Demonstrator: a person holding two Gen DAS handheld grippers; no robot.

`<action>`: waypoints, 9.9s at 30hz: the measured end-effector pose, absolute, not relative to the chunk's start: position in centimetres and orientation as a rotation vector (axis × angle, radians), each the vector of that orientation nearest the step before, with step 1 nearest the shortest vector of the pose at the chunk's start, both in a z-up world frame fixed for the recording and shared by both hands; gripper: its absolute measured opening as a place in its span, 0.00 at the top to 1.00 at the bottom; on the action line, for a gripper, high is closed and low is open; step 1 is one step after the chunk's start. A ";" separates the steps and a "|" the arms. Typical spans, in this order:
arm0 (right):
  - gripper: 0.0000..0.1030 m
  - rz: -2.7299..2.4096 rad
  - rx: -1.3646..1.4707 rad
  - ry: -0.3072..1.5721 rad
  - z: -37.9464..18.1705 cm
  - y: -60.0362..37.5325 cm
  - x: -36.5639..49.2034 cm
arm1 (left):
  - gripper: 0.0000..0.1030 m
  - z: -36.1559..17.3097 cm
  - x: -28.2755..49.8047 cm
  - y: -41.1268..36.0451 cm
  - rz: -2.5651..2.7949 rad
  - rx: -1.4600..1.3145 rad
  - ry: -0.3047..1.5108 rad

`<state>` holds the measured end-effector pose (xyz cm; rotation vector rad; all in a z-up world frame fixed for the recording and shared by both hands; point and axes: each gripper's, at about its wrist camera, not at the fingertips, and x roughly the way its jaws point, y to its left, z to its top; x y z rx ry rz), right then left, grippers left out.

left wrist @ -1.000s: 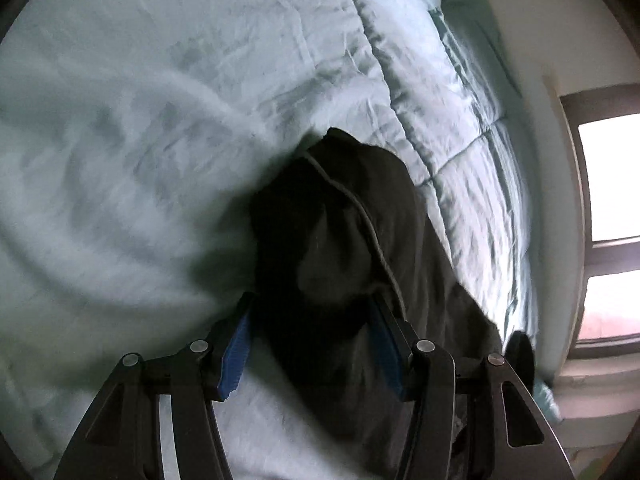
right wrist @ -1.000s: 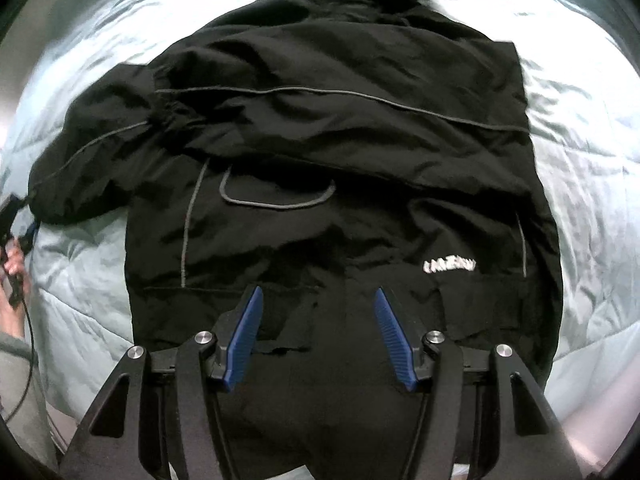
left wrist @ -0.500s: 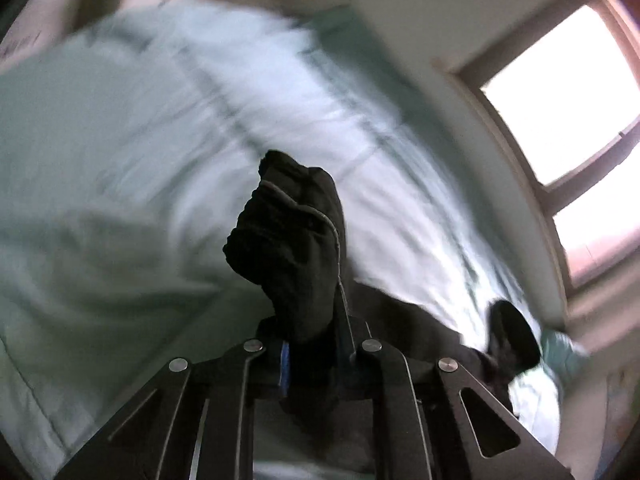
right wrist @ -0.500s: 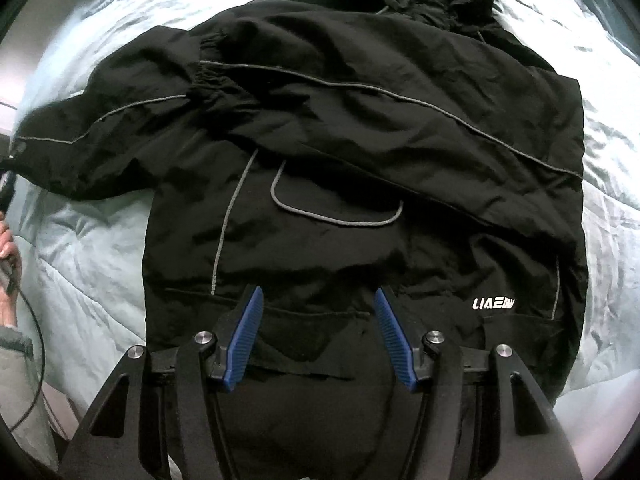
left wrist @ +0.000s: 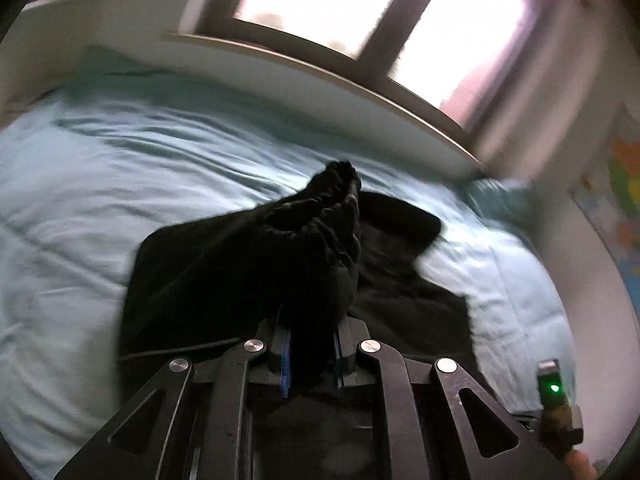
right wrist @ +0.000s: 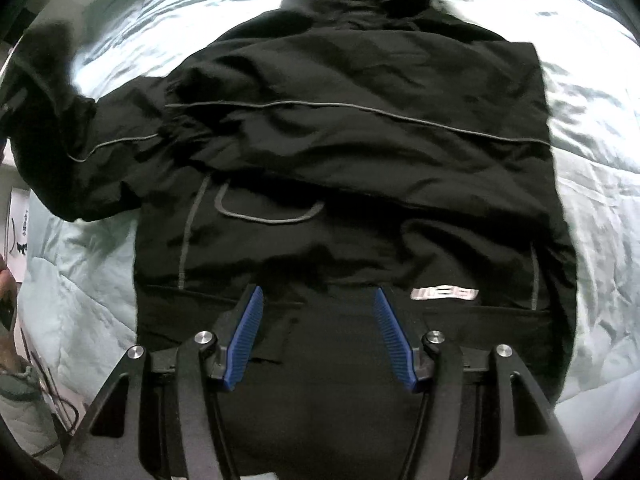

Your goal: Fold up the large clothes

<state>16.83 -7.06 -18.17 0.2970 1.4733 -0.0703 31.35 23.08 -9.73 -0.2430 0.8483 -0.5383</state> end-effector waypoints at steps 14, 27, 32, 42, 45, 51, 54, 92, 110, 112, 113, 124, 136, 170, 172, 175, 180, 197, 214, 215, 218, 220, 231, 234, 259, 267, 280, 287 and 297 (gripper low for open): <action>0.40 -0.115 0.324 1.477 -20.1 -17.4 15.6 | 0.80 -20.6 30.1 -1.9 -0.731 -0.074 1.164; 0.40 -0.088 0.378 1.438 -21.3 -20.7 20.3 | 0.48 -24.7 28.7 0.5 -0.818 -0.317 1.435; 0.40 -0.074 0.457 1.392 -22.3 -20.5 24.0 | 0.47 -23.1 28.2 4.8 -0.730 -0.296 1.415; 0.39 0.025 0.711 1.430 -26.4 -18.9 28.7 | 0.47 -21.1 30.0 13.2 -0.531 -0.338 1.322; 0.59 -0.004 0.578 1.428 -25.8 -17.4 28.8 | 0.47 -21.0 30.8 14.7 -0.486 -0.360 1.294; 0.70 -0.070 0.470 1.264 -19.5 -18.7 27.2 | 0.47 -20.3 32.3 15.3 -0.441 -0.337 1.255; 0.69 -0.157 0.387 1.184 -15.7 -21.3 25.6 | 0.47 -20.6 33.2 14.3 -0.451 -0.311 1.249; 0.45 -0.227 0.165 1.427 -24.9 -21.0 29.0 | 0.47 -26.2 34.7 6.5 -0.549 -0.082 1.320; 0.45 -0.234 0.109 1.293 -18.8 -23.3 35.1 | 0.42 -20.7 41.3 6.8 -0.575 -0.129 1.178; 0.45 -0.218 0.159 1.248 -17.3 -24.3 37.6 | 0.42 -19.4 44.7 5.8 -0.580 -0.127 1.131; 0.45 -0.222 0.173 1.232 -17.1 -24.8 39.0 | 0.42 -19.0 46.5 5.2 -0.569 -0.112 1.111; 0.45 -0.282 0.292 1.118 -17.4 -27.7 48.7 | 0.42 -26.1 63.9 -2.7 -0.541 -0.052 1.192; 0.90 -0.313 0.212 1.049 -19.7 -28.6 53.2 | 0.91 -20.9 62.2 -0.7 -0.515 -0.201 0.875; 0.56 -0.044 0.198 1.300 -27.6 -25.0 57.4 | 0.49 -32.3 61.5 -1.1 -0.692 -0.145 1.345; 0.56 -0.029 0.225 1.343 -30.5 -25.3 57.3 | 0.49 -34.1 61.0 -0.9 -0.701 -0.156 1.314; 0.56 -0.032 0.257 1.309 -31.0 -25.6 56.9 | 0.49 -33.8 60.5 -1.6 -0.693 -0.114 1.284; 0.55 0.002 0.232 1.286 -28.7 -25.7 55.6 | 0.49 -31.5 59.9 -0.5 -0.696 -0.145 1.255; 0.28 0.040 0.327 1.212 -24.8 -33.6 54.7 | 0.49 -26.7 66.9 6.3 -0.743 -0.284 1.274; 0.60 0.214 0.259 1.273 -28.5 -28.5 61.3 | 0.73 -30.5 67.5 0.6 -0.853 -0.211 1.293; 0.80 0.214 0.229 1.260 -28.0 -28.0 60.9 | 0.79 -29.7 66.8 0.7 -0.856 -0.181 1.263; 0.85 0.213 0.165 1.210 -25.5 -26.9 58.6 | 0.85 -26.5 64.3 1.9 -0.867 -0.130 1.187; 0.85 0.207 0.120 1.155 -23.0 -26.0 56.3 | 0.86 -23.9 62.0 2.8 -0.884 -0.102 1.138; 0.85 0.112 -0.049 0.936 -11.4 -19.3 37.1 | 0.86 -13.3 42.4 6.9 -0.924 0.090 0.986; 0.85 0.094 -0.091 0.952 -11.1 -17.3 31.1 | 0.86 -13.4 35.8 8.3 -0.925 0.114 1.026; 0.43 0.097 0.182 1.182 -12.6 -12.9 27.3 | 0.50 -15.8 33.1 5.0 -0.836 -0.157 1.220; 0.43 0.116 0.206 1.448 -28.3 -12.5 25.4 | 0.59 -29.9 30.2 5.1 -0.780 -0.149 1.507; 0.43 0.108 0.228 1.422 -26.7 -11.4 20.3 | 0.58 -30.4 26.0 4.9 -0.809 -0.172 1.561; 0.43 0.100 0.222 1.396 -24.4 -11.8 18.6 | 0.60 -27.9 24.2 6.3 -0.776 -0.230 1.530; 0.42 0.015 0.360 1.340 -20.4 -16.8 8.7 | 0.60 -22.7 15.7 12.3 -0.660 -0.261 1.482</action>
